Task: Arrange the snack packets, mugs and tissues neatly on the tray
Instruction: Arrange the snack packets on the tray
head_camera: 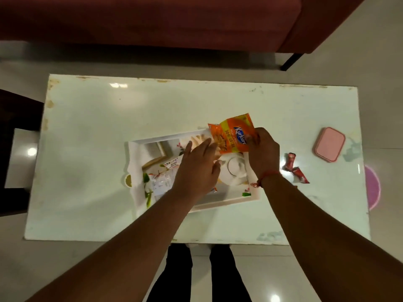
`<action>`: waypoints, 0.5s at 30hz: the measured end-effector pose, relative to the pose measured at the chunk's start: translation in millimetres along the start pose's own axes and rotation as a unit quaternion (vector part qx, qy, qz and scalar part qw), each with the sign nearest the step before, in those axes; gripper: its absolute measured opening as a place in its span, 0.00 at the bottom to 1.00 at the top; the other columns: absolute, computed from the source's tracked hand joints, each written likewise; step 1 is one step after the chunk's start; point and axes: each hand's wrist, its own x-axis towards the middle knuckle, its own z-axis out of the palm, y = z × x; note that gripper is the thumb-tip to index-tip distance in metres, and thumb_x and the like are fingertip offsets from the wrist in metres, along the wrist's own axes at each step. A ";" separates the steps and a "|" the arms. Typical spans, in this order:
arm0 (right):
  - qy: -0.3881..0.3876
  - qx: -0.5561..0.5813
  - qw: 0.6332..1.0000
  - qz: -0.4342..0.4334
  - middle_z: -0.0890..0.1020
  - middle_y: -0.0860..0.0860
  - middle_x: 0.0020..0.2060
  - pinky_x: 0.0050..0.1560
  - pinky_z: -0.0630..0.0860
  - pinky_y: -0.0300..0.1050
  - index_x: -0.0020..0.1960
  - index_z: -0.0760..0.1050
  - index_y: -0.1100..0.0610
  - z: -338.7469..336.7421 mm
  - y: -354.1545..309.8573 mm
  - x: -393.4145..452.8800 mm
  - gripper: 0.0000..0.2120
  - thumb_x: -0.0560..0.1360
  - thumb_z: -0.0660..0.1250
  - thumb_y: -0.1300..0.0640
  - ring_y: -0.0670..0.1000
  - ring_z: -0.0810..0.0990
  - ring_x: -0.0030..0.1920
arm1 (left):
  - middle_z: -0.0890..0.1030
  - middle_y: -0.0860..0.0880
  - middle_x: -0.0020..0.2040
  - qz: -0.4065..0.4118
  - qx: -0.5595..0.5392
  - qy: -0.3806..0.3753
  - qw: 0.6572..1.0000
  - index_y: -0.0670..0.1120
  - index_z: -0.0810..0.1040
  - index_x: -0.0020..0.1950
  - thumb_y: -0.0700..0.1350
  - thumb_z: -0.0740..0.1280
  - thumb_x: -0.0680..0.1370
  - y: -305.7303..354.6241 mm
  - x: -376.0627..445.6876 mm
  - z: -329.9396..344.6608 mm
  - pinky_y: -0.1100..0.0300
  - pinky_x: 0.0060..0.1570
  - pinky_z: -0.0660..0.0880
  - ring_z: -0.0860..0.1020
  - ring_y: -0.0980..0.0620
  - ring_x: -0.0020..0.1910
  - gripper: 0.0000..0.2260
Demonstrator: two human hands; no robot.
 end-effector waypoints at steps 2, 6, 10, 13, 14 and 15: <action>0.007 -0.009 0.999 0.035 0.84 0.53 0.50 0.37 0.68 0.37 0.56 0.76 0.54 -4.5 12.4 10.6 0.09 0.80 0.62 0.52 0.52 0.79 0.45 | 0.68 0.43 0.74 0.008 0.035 -0.054 0.998 0.45 0.66 0.73 0.51 0.60 0.80 8.6 9.8 11.4 0.43 0.76 0.54 0.65 0.46 0.74 0.23; -0.024 -0.019 0.997 0.066 0.83 0.55 0.54 0.36 0.68 0.37 0.59 0.75 0.54 -10.6 29.8 25.7 0.10 0.79 0.61 0.54 0.49 0.76 0.44 | 0.63 0.40 0.77 -0.008 0.052 -0.101 0.993 0.42 0.60 0.77 0.50 0.62 0.80 19.5 30.0 25.7 0.45 0.75 0.55 0.64 0.42 0.75 0.28; -0.045 -0.014 0.996 0.076 0.82 0.55 0.56 0.38 0.69 0.37 0.60 0.75 0.55 -14.0 41.0 29.1 0.12 0.79 0.60 0.55 0.52 0.80 0.49 | 0.58 0.39 0.78 -0.048 0.041 -0.137 0.989 0.41 0.57 0.77 0.49 0.62 0.79 26.8 43.4 35.8 0.45 0.71 0.62 0.64 0.36 0.73 0.29; -0.036 -0.007 0.997 0.070 0.82 0.54 0.55 0.34 0.65 0.32 0.59 0.75 0.55 -12.1 45.4 25.6 0.10 0.80 0.61 0.56 0.49 0.77 0.46 | 0.51 0.42 0.80 -0.086 0.011 -0.179 0.980 0.43 0.50 0.79 0.51 0.61 0.80 32.4 46.0 46.6 0.43 0.65 0.71 0.68 0.35 0.70 0.32; -0.025 0.013 0.997 0.074 0.82 0.53 0.54 0.33 0.66 0.31 0.58 0.75 0.55 -10.6 45.2 23.6 0.09 0.80 0.61 0.56 0.48 0.77 0.45 | 0.49 0.42 0.81 -0.100 -0.006 -0.184 0.978 0.43 0.48 0.79 0.51 0.61 0.80 34.5 46.9 49.4 0.43 0.62 0.73 0.70 0.35 0.68 0.33; -0.011 0.041 0.996 0.081 0.83 0.52 0.52 0.33 0.67 0.32 0.56 0.75 0.54 -8.4 44.5 21.5 0.07 0.80 0.61 0.56 0.48 0.78 0.44 | 0.47 0.43 0.81 -0.111 -0.025 -0.184 0.976 0.44 0.47 0.79 0.51 0.61 0.80 36.7 47.7 51.8 0.43 0.61 0.75 0.71 0.36 0.68 0.33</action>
